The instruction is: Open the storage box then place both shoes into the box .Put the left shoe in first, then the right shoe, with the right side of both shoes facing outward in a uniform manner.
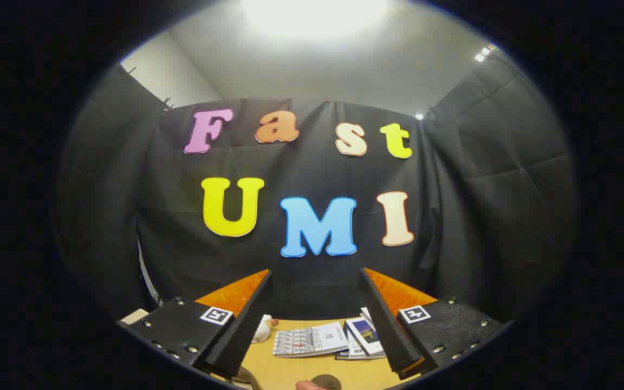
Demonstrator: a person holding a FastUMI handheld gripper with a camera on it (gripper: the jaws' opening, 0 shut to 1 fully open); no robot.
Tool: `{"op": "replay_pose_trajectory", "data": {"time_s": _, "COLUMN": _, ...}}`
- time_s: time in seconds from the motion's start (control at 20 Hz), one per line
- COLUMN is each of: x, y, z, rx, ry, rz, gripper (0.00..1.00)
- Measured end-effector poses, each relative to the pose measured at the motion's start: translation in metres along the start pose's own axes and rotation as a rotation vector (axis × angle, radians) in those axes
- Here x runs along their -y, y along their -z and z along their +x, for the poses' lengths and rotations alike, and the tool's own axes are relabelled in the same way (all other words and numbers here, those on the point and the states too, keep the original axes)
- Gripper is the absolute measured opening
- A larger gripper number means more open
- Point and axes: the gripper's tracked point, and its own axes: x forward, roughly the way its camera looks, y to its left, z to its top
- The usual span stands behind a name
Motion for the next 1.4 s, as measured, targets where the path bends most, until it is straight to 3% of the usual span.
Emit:
{"op": "replay_pose_trajectory", "data": {"time_s": 0.6, "x": 0.023, "y": 0.007, "z": 0.004, "rx": 0.021, "ry": 0.057, "rz": 0.02, "gripper": 0.96}}
{"op": "replay_pose_trajectory", "data": {"time_s": 0.95, "x": 0.013, "y": 0.018, "z": 0.007, "rx": -0.003, "ry": 0.013, "rz": 0.035, "gripper": 0.96}}
{"op": "replay_pose_trajectory", "data": {"time_s": 1.4, "x": -0.023, "y": 0.078, "z": 0.017, "rx": -0.131, "ry": -0.095, "rz": 0.098, "gripper": 0.96}}
